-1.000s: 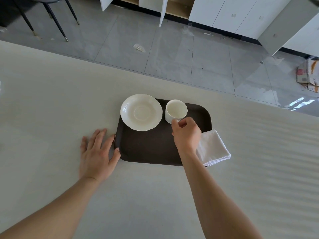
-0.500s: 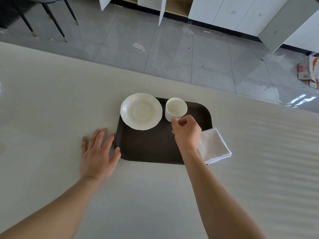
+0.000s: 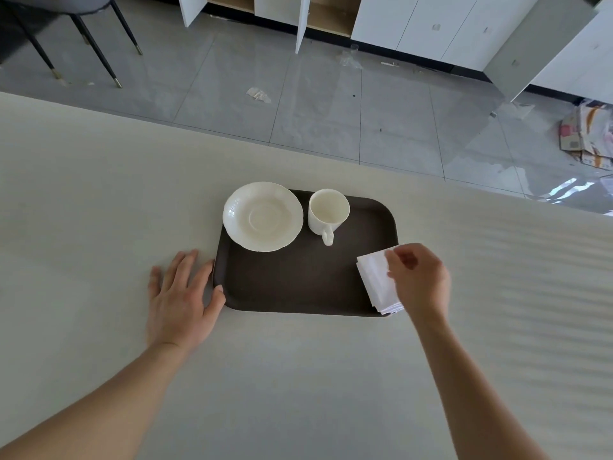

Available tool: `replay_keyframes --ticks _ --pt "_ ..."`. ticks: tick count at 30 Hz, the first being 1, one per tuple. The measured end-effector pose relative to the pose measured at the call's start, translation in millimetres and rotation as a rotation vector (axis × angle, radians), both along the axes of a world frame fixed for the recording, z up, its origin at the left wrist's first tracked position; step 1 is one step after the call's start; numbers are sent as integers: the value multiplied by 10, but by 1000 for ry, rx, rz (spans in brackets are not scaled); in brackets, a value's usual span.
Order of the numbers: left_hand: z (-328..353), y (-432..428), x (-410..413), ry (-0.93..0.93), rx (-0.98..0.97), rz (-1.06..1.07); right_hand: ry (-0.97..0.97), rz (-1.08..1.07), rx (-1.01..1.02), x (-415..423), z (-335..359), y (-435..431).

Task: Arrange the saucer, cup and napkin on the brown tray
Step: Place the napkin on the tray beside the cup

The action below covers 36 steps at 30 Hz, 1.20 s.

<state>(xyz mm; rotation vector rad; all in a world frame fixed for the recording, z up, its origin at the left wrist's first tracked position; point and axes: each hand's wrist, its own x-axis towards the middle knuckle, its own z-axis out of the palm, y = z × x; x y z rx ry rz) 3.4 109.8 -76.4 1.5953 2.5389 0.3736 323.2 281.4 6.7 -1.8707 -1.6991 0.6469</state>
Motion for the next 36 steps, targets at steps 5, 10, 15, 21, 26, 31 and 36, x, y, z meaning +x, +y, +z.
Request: replay_keyframes --ticks 5,10,15,21,26,31,36 --pt "14 3 6 0 -15 0 -236 -30 51 531 -2 69" --pt "7 7 4 3 -10 -1 -326 54 -277 645 -149 162" --pt "-24 10 -11 15 2 -1 -222 58 -364 615 -205 162" --pt "-49 14 -20 23 4 -2 -10 -46 -310 538 -220 258" --pt "-47 10 -21 28 9 0 106 -124 -299 361 -269 402" --pt "-32 12 -7 21 -2 -1 225 -199 -282 141 -293 547" --pt "-24 14 -11 20 -9 0 265 -226 -277 -30 -303 685"
